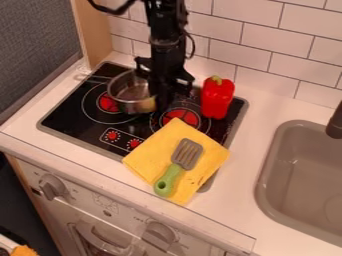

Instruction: Move the silver pot to the bottom left of the table

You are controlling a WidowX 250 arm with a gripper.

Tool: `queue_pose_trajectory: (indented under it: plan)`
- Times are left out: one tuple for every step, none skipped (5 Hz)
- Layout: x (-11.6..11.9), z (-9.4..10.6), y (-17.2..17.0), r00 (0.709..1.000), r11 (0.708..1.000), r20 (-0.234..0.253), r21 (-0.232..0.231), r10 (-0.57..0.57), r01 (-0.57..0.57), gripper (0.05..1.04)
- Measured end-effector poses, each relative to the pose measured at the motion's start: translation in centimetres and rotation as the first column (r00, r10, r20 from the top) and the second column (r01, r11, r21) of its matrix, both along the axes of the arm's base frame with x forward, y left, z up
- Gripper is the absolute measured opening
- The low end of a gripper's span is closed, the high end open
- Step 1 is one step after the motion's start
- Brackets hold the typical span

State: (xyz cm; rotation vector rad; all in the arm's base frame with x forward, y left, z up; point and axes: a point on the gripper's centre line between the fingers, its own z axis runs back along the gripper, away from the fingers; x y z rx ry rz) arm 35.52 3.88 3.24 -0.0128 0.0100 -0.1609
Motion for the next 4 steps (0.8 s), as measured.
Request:
queue_pose_trajectory:
  plan:
    - [-0.9, 4.2, 0.8, 0.997, 1.0, 0.075, 0.002, -0.028, 0.028, 0.078]
    - [-3.9, 5.4, 1.1, 0.996, 0.998, 0.064, -0.017, -0.055, 0.056, 0.078]
    - [-6.7, 3.6, 1.9, 0.994, 0.994, 0.02, -0.044, -0.103, 0.104, 0.078]
    - [-7.9, 2.1, 2.1, 0.983, 0.982, 0.008, -0.033, -0.186, 0.186, 0.077]
